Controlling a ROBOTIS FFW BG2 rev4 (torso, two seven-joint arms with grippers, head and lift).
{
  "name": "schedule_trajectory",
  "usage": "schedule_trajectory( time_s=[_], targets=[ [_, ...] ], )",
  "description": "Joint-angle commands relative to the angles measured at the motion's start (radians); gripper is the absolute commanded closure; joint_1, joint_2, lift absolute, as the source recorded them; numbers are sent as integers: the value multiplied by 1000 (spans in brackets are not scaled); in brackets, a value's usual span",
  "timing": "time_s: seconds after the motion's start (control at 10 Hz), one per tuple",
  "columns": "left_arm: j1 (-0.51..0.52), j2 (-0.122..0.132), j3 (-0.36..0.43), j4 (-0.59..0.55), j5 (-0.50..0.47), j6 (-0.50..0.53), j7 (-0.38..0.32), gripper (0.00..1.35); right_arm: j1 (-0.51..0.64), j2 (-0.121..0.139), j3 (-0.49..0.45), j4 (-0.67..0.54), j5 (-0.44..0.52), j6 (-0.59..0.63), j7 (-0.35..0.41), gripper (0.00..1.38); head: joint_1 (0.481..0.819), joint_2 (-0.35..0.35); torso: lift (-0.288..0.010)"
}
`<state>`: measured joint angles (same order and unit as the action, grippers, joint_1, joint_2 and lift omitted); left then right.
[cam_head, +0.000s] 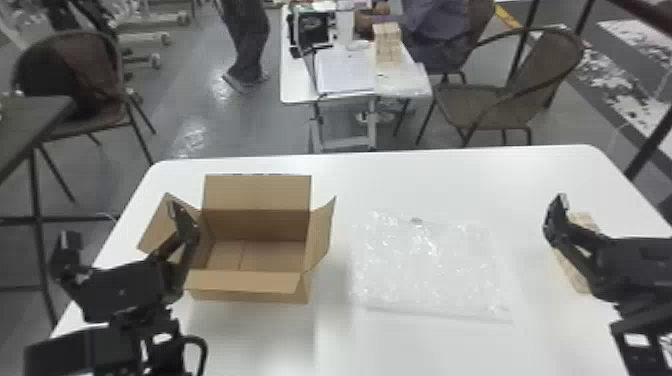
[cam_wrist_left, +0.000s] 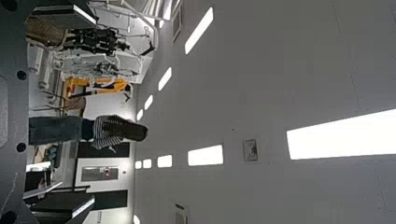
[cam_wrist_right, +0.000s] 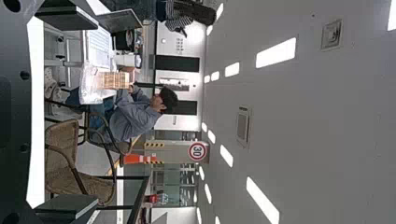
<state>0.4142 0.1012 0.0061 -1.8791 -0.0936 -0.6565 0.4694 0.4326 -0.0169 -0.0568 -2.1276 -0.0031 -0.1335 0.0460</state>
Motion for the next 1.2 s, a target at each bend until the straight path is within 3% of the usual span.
schedule_trajectory(
  time_s=[0.0,1.1],
  targets=[
    [0,0,0,0,0,0,0,-2,0,0,0,0,0,0,0,-2,678,86,-100],
    [0,0,0,0,0,0,0,-2,0,0,0,0,0,0,0,-2,678,86,-100]
  ],
)
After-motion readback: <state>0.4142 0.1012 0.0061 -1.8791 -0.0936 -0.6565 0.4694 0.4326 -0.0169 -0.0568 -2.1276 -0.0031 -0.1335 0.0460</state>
